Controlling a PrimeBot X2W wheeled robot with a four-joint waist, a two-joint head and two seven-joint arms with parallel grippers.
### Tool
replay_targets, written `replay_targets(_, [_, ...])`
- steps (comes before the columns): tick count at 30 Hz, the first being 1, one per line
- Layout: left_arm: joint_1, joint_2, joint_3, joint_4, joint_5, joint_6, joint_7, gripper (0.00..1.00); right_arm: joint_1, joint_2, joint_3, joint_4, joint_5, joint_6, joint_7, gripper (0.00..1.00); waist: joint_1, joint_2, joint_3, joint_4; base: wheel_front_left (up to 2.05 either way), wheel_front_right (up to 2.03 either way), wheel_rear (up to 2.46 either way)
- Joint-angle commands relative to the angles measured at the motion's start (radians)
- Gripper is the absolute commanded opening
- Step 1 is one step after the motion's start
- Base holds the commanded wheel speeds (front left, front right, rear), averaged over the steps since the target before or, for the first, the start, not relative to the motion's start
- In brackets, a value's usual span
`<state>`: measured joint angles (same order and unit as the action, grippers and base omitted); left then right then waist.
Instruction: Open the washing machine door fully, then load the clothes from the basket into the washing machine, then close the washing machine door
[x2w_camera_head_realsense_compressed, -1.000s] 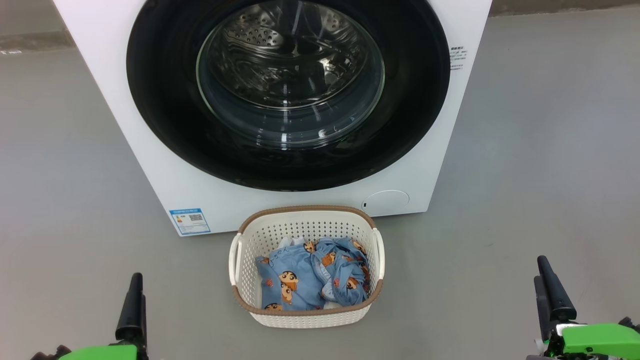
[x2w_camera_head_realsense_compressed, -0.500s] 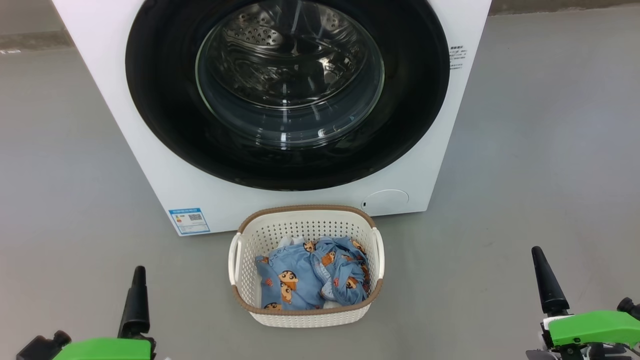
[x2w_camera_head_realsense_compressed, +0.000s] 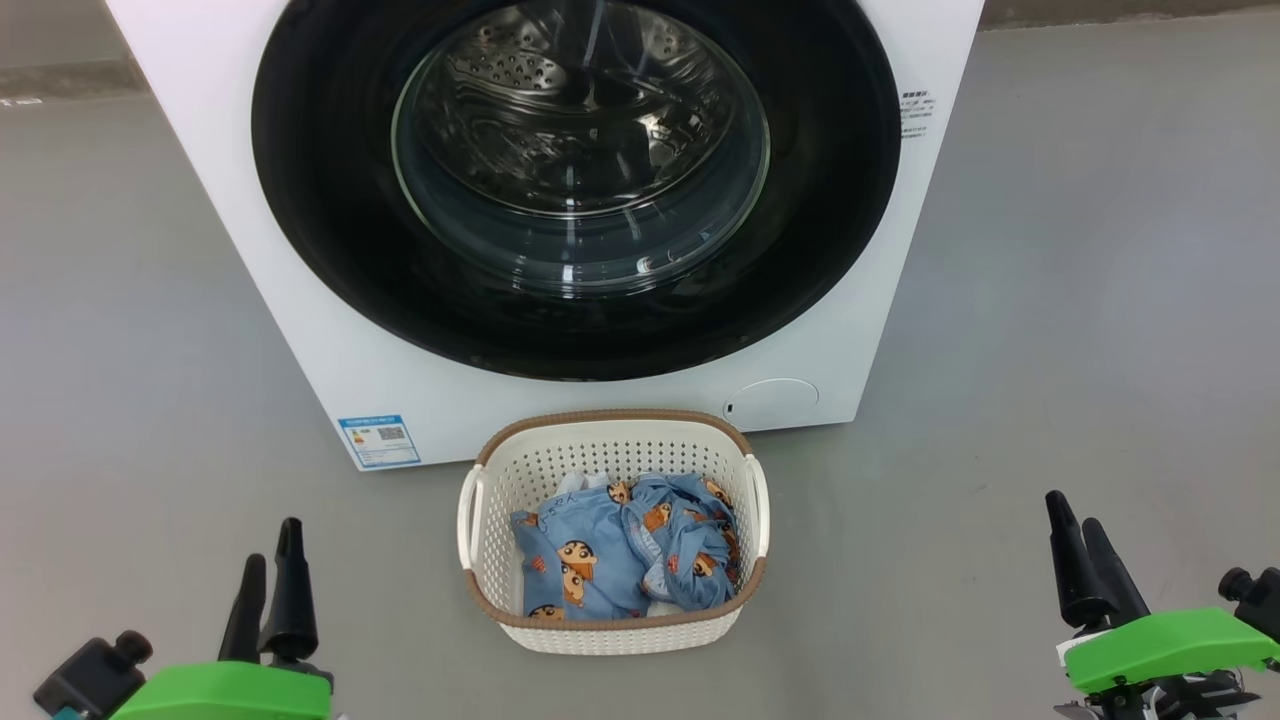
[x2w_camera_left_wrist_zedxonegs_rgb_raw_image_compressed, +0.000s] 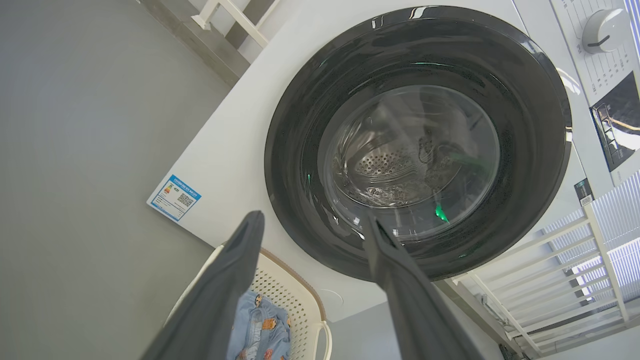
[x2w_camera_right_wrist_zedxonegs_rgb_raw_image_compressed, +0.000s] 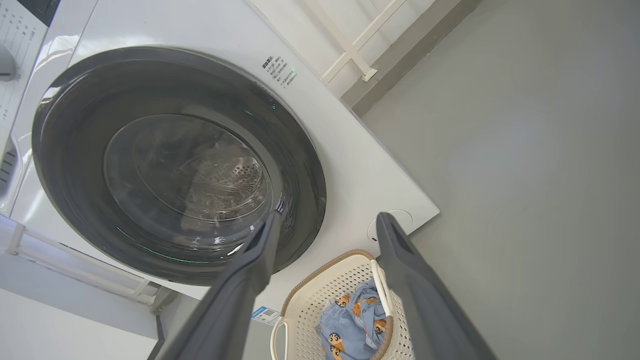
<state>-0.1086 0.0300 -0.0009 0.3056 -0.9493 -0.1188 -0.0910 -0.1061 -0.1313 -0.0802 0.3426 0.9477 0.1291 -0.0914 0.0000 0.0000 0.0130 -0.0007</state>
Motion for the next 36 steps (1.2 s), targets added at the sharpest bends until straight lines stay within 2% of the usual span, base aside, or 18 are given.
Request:
replay_targets(1, [-0.042, 0.012, 0.019, -0.022, 0.041, -0.007, -0.013, 1.00, -0.043, -0.014, 0.009, -0.019, -0.042, 0.001, -0.013, 1.00, 0.0000, 0.0000, 0.000, 0.000, 0.00, 0.00, 0.00])
replay_targets(6, [-0.043, 0.012, 0.013, -0.025, 0.154, -0.005, -0.030, 1.00, -0.046, -0.005, 0.013, -0.024, -0.169, 0.001, -0.030, 1.00, 0.0000, 0.0000, 0.001, 0.001, 0.00, 0.00, 0.00])
replay_targets(15, [-0.046, 0.014, -0.009, -0.027, 0.293, 0.006, -0.057, 1.00, -0.057, 0.002, 0.023, -0.023, -0.316, 0.001, -0.057, 1.00, 0.0000, 0.0000, 0.009, 0.004, 0.00, 0.00, 0.00])
replay_targets(36, [-0.061, 0.017, -0.049, -0.002, 0.515, 0.030, -0.115, 1.00, -0.075, 0.004, 0.034, -0.018, -0.571, 0.001, -0.101, 1.00, 0.0000, 0.0000, 0.017, 0.006, 0.00, 0.00, 0.00])
